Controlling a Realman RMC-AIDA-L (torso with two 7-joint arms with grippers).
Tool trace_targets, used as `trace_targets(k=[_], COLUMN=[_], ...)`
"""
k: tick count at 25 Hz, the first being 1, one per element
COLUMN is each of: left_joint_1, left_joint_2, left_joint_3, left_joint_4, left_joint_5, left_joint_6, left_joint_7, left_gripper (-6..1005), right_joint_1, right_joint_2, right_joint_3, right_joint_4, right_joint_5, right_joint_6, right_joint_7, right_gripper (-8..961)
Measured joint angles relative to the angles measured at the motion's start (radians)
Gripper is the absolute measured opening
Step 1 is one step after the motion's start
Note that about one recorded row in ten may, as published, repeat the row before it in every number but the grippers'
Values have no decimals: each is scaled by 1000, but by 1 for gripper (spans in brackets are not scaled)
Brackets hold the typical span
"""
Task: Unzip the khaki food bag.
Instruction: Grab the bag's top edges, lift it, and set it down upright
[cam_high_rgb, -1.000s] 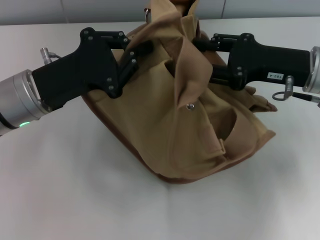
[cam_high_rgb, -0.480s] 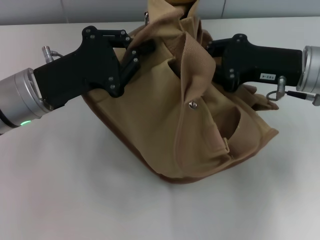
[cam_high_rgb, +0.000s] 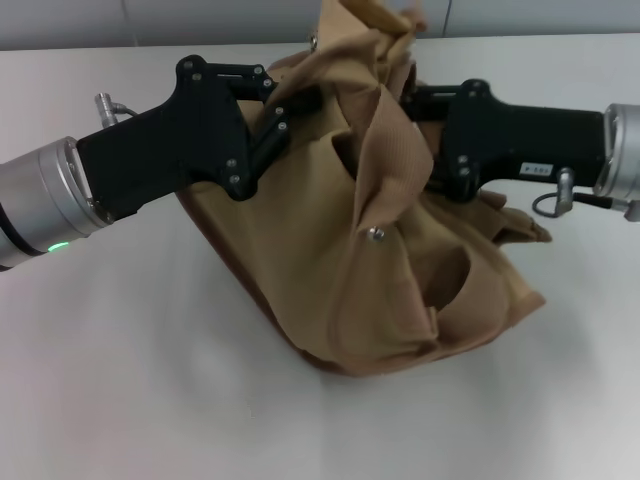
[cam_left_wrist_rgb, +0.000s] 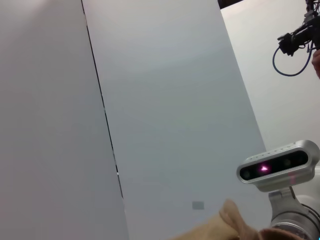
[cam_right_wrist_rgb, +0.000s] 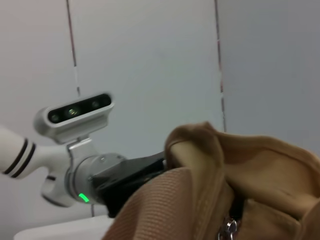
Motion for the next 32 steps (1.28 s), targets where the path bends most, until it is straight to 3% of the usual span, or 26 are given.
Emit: trace_targets(k=[4, 9, 17, 27, 32], left_joint_1=[-2, -3, -3, -3, -1], left_joint_2=[0, 0, 0, 0, 0], left_joint_3=[1, 1, 1, -1, -5], left_joint_4=[-2, -2, -3, -3, -3], left_joint_5=[0, 0, 0, 1, 0], left_joint_6=[1, 11, 17, 17, 16], left_joint_7=[0, -1, 2, 2, 2], left_gripper=[74, 76, 78, 81, 83], right_joint_1=[2, 3, -3, -16, -26], right_joint_2=[0, 3, 5, 1, 0], right_joint_3=[-31, -53, -106, -103, -100], right_joint_4=[-2, -4, -13, -15, -16], right_joint_5=[0, 8, 71, 69, 69], right_joint_6=[9, 45, 61, 75, 75], right_joint_7=[2, 14, 1, 4, 6], right_gripper=[498, 633, 553, 107, 51])
